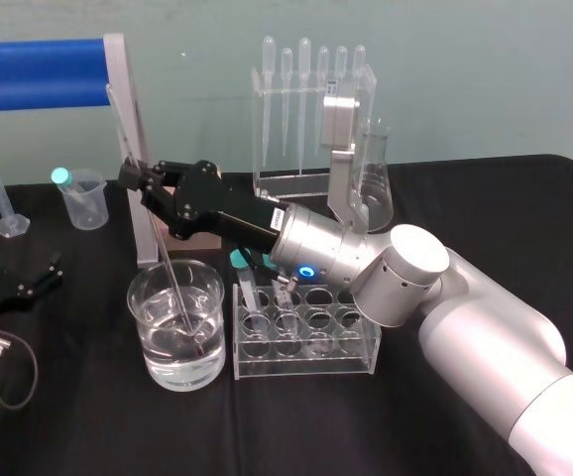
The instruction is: Hold the thermometer with one hand and immerse one end into the beaker, then reinsert it into the test tube rack.
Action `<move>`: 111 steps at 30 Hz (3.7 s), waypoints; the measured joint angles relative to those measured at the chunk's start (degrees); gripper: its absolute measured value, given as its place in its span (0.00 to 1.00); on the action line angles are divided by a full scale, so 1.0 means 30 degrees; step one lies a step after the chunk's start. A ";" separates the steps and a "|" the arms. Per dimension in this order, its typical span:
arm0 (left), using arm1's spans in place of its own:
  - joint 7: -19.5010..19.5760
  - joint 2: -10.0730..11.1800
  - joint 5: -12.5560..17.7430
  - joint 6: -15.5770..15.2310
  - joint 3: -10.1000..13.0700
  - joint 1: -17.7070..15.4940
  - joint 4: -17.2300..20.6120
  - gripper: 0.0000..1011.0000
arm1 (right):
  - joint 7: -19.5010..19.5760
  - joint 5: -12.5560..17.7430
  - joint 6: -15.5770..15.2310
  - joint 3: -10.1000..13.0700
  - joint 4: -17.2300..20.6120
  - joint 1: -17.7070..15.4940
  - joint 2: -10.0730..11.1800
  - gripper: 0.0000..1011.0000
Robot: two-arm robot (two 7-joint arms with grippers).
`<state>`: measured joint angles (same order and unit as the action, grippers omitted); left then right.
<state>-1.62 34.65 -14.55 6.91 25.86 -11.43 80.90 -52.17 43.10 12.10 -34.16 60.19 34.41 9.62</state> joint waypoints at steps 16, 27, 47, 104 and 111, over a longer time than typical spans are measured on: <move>0.0000 0.0000 -0.0001 0.0000 0.0000 0.0001 0.0000 1.00 | 0.0000 0.0000 0.0001 -0.0001 0.0001 0.0000 -0.0001 0.06; 0.0000 0.0000 0.0001 0.0000 0.0001 -0.0001 0.0000 1.00 | -0.0284 0.0097 0.0214 0.0144 0.0468 0.0010 0.0116 0.06; 0.0000 0.0000 0.0001 -0.0001 0.0001 0.0001 0.0000 1.00 | -0.0579 0.2718 0.1984 0.2683 0.4959 -0.0168 0.1156 0.06; 0.0000 0.0000 0.0000 0.0000 0.0000 0.0001 0.0000 1.00 | 0.1955 0.1045 0.1696 0.5589 0.4747 -0.5853 0.4998 0.06; 0.0000 0.0000 0.0000 0.0000 0.0001 0.0000 0.0000 1.00 | 0.1871 0.0915 0.1693 0.5417 0.4325 -0.5723 0.4814 0.06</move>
<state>-1.62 34.64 -14.55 6.91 25.86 -11.43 80.90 -46.56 45.84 17.18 -17.91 73.17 17.24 24.06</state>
